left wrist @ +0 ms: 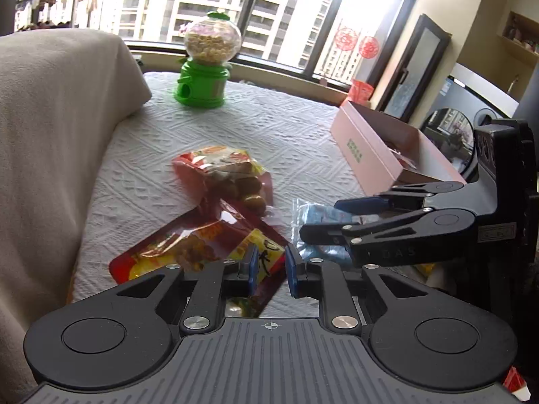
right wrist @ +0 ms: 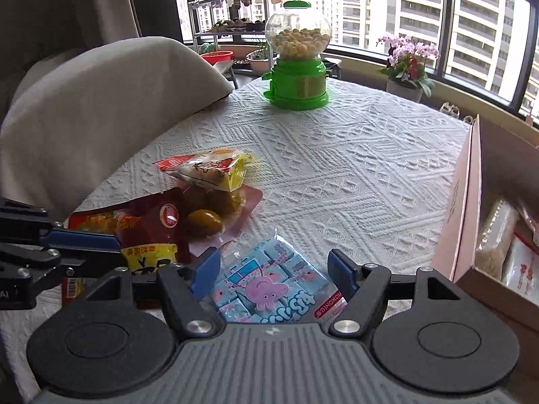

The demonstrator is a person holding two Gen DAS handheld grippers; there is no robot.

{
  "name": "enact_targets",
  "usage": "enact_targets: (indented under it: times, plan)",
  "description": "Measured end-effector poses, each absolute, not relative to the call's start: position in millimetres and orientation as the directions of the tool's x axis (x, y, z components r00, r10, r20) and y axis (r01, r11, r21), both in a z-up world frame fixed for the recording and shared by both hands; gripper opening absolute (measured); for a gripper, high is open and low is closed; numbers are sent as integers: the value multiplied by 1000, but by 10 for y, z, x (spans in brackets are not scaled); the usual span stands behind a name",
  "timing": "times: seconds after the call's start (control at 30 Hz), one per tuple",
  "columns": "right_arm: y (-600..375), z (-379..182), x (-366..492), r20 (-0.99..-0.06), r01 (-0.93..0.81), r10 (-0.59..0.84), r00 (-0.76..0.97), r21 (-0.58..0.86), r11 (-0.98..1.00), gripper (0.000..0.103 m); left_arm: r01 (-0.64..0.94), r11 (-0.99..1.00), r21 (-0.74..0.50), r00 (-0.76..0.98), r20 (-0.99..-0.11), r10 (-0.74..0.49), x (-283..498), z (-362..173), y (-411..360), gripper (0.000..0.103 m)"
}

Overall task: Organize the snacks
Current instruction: 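Grasp the blue candy packet with the left tool while the right tool reaches the clear packet, then close the left tool on the blue Peppa packet while the right tool grasps the clear white packet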

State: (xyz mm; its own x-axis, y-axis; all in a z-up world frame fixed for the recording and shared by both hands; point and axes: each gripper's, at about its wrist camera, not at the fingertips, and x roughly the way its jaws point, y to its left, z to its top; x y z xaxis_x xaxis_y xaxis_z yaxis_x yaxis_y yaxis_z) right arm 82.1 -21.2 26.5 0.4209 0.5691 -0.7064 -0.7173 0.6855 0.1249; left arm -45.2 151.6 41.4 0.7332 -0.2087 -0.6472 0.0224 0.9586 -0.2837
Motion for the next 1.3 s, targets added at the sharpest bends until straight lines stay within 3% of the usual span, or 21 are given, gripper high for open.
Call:
enact_targets:
  times: [0.07,0.23,0.3,0.37,0.53,0.77,0.97,1.07,1.2,1.3]
  plan:
    - [-355,284,684,-700,-737,598,390,152,658,63,55,952,-300,719,-649,-246,-444,389,1439,21]
    - [-764,312,257,-695,-762,604,390,125,635,63,98,940,-326,699,-650,-298,-368,276,1220,21]
    - [-933,362,93,-681,-760,602,416,102,641,65,104,935,-339,699,-644,-311,-321,256,1154,21]
    - [-1061,391,-68,-664,-767,606,438,76,637,75,126,934,-336,698,-639,-324,-279,273,1077,21]
    - [-1207,260,-236,-687,-732,544,482,25,681,76,208,932,-297,690,-630,-355,-271,377,845,21]
    - [-1546,172,-72,-682,-555,407,608,1,832,66,243,939,-245,697,-629,-345,-322,473,718,21]
    - [-1641,144,-102,-660,-556,453,599,64,828,66,171,945,-280,710,-630,-315,139,292,896,21]
    - [-1558,147,-120,-648,-588,475,595,53,807,66,165,917,-363,658,-652,-377,221,170,969,23]
    - [-1541,143,-36,-630,-581,490,602,76,811,67,225,928,-297,641,-672,-370,27,170,863,31]
    - [-1533,175,-25,-613,-599,534,583,119,791,65,202,959,-198,672,-684,-283,-140,264,801,32]
